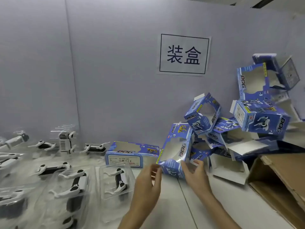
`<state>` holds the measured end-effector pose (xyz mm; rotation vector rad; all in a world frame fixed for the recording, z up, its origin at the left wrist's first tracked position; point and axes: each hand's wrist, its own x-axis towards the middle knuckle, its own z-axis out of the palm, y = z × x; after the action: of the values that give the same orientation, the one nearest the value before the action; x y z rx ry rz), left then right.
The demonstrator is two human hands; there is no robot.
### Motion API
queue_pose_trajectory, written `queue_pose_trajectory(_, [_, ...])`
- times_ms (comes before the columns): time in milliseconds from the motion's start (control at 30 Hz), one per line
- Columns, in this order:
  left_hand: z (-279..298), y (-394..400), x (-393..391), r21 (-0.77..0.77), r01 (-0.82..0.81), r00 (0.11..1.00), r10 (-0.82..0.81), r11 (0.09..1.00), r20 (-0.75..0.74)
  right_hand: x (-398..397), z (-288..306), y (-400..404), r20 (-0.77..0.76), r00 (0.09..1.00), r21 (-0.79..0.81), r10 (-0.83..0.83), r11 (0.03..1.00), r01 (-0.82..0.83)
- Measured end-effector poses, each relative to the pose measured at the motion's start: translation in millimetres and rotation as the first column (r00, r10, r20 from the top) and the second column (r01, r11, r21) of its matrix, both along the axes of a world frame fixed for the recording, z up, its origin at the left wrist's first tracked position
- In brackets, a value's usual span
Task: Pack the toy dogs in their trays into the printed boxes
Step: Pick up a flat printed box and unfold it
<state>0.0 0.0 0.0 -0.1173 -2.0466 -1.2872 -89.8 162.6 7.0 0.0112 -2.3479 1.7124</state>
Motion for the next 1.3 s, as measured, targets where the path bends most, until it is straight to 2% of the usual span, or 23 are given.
queue_pose_trajectory(100, [-6, -1, -26, -0.006, -0.087, 0.996, 0.087, 0.996, -0.01, -19, -6, -17, 0.053, 0.999, -0.038, -0.005, 0.999, 0.007])
queue_pose_trajectory(200, [-18, 2, -38, -0.069, -0.078, 0.996, 0.074, 0.995, -0.058, -28, -12, -26, 0.079, 0.997, -0.121, -0.025, 0.992, 0.034])
queue_pose_trajectory(300, [-24, -2, -44, -0.13, -0.024, 0.997, 0.015, 0.991, -0.071, -27, -9, -26, 0.077, 0.997, -0.323, 0.009, 0.946, 0.017])
queue_pose_trajectory(367, [-27, -3, -43, -0.171, 0.06, 0.998, -0.064, 0.983, -0.016, -20, -6, -25, 0.101, 0.988, -0.489, 0.119, 0.871, -0.055])
queue_pose_trajectory(433, [-25, -2, -41, -0.167, 0.103, 0.994, -0.108, 0.981, -0.02, -11, -2, -25, 0.105, 0.944, -0.601, 0.313, 0.776, -0.191])
queue_pose_trajectory(500, [-14, -3, -39, -0.093, 0.085, 0.991, -0.094, 0.992, -0.091, -5, 3, -24, 0.085, 0.895, -0.653, 0.439, 0.703, -0.282])
queue_pose_trajectory(567, [-4, -8, -37, 0.058, 0.084, 0.979, -0.071, 0.995, -0.194, -3, 6, -21, 0.058, 0.856, -0.691, 0.514, 0.639, -0.337])
queue_pose_trajectory(633, [3, -17, -35, 0.238, 0.092, 0.977, -0.041, 0.967, -0.209, -1, 7, -18, 0.019, 0.808, -0.67, 0.589, 0.607, -0.427])
queue_pose_trajectory(733, [9, -29, -33, 0.298, 0.107, 0.992, -0.084, 0.948, -0.09, 1, 3, -12, -0.055, 0.74, -0.499, 0.67, 0.623, -0.602])
queue_pose_trajectory(833, [8, -34, -33, 0.285, 0.142, 0.99, -0.138, 0.948, -0.033, 1, 3, -11, -0.068, 0.737, -0.308, 0.673, 0.688, -0.657])
queue_pose_trajectory(933, [8, -31, -30, 0.215, 0.2, 0.979, -0.202, 0.956, -0.013, 4, 8, -13, -0.133, 0.789, -0.357, 0.6, 0.714, -0.603])
queue_pose_trajectory(1000, [8, -28, -29, 0.163, 0.246, 0.968, -0.249, 0.955, -0.001, 0, 9, -13, -0.228, 0.859, -0.414, 0.458, 0.753, -0.512])
queue_pose_trajectory(1100, [7, -27, -28, 0.129, 0.277, 0.96, -0.281, 0.952, 0.012, -2, 12, -8, -0.374, 0.863, -0.288, 0.34, 0.842, -0.457])
queue_pose_trajectory(1200, [8, -33, -26, 0.095, 0.263, 0.964, -0.266, 0.96, 0.015, 0, 15, 4, -0.435, 0.8, -0.15, 0.412, 0.843, -0.516])
queue_pose_trajectory(1300, [7, -38, -26, 0.092, 0.214, 0.977, -0.213, 0.973, -0.024, 0, 19, 11, -0.394, 0.779, -0.134, 0.489, 0.807, -0.575])
